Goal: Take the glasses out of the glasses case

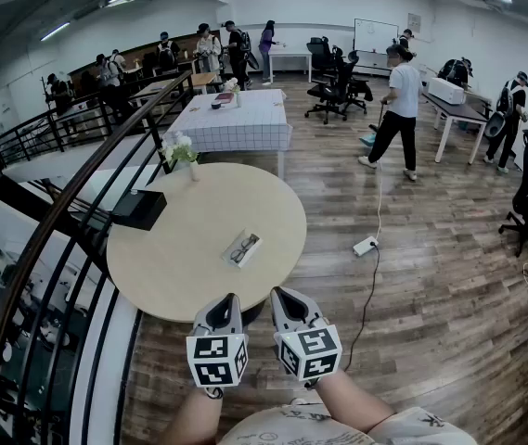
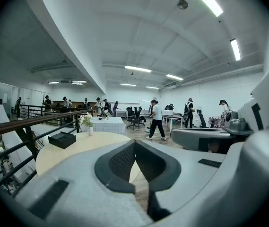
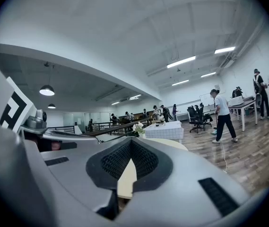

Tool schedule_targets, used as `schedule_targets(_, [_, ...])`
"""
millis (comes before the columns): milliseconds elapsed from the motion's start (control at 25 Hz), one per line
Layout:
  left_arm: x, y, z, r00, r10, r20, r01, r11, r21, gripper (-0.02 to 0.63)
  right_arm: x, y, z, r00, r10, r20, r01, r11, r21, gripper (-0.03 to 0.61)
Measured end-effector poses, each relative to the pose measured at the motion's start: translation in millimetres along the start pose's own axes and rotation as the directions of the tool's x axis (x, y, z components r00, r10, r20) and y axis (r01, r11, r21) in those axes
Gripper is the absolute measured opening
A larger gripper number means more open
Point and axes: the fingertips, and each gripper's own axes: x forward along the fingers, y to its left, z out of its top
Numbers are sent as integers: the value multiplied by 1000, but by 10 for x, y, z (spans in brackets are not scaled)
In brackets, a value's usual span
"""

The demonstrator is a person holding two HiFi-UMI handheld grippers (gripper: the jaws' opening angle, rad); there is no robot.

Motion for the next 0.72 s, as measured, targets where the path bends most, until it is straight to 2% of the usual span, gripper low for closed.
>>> schedule_targets(720, [278, -261, 31, 1000, 23, -9, -23, 1000, 20, 12, 38, -312, 26, 999, 33, -13, -32, 999, 21, 14])
